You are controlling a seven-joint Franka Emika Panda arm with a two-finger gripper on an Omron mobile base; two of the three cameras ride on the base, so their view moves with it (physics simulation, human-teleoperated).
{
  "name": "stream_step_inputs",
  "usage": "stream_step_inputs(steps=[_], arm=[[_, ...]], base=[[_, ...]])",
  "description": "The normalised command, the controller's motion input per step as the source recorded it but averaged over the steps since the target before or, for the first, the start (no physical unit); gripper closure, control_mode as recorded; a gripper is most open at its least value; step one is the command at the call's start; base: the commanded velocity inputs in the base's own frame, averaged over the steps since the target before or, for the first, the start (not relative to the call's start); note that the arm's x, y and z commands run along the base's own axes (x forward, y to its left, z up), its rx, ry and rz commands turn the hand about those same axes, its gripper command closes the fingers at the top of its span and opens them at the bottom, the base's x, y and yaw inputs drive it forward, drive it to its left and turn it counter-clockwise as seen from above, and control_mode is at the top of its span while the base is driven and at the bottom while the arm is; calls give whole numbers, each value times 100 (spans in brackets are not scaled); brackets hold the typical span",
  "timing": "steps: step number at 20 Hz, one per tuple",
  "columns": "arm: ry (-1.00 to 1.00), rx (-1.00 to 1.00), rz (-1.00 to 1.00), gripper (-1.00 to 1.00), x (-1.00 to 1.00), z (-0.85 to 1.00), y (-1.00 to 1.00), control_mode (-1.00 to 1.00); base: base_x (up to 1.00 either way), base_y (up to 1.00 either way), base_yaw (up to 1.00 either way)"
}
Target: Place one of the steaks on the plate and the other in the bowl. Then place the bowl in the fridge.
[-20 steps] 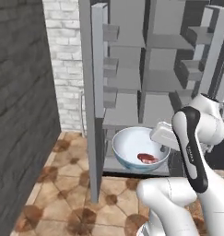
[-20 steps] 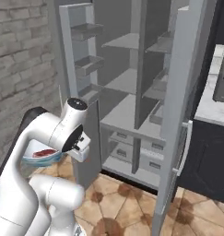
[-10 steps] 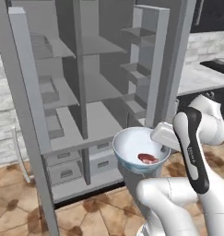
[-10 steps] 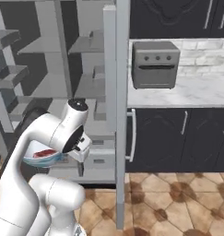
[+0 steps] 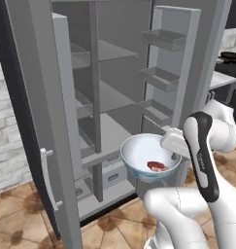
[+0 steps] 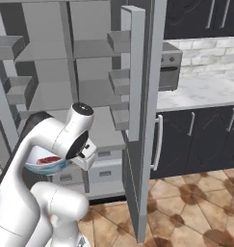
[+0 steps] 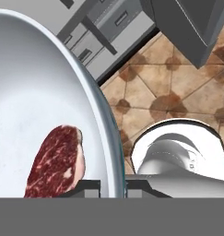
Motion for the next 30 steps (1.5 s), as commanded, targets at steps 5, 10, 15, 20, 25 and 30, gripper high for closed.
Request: stream_step_inputs(steps=[5,10,15,20,25,30], arm=[[0,0,0,100,0,0,0,100],[0,0,0,100,0,0,0,100],[0,0,0,100,0,0,0,100],[0,0,0,100,0,0,0,100],[0,0,0,100,0,0,0,100],[0,0,0,100,0,0,0,100]], base=[[16,-7,1],[45,-25,8],[37,32,0],[59,19,14],[42,9,23],[11,14,11]])
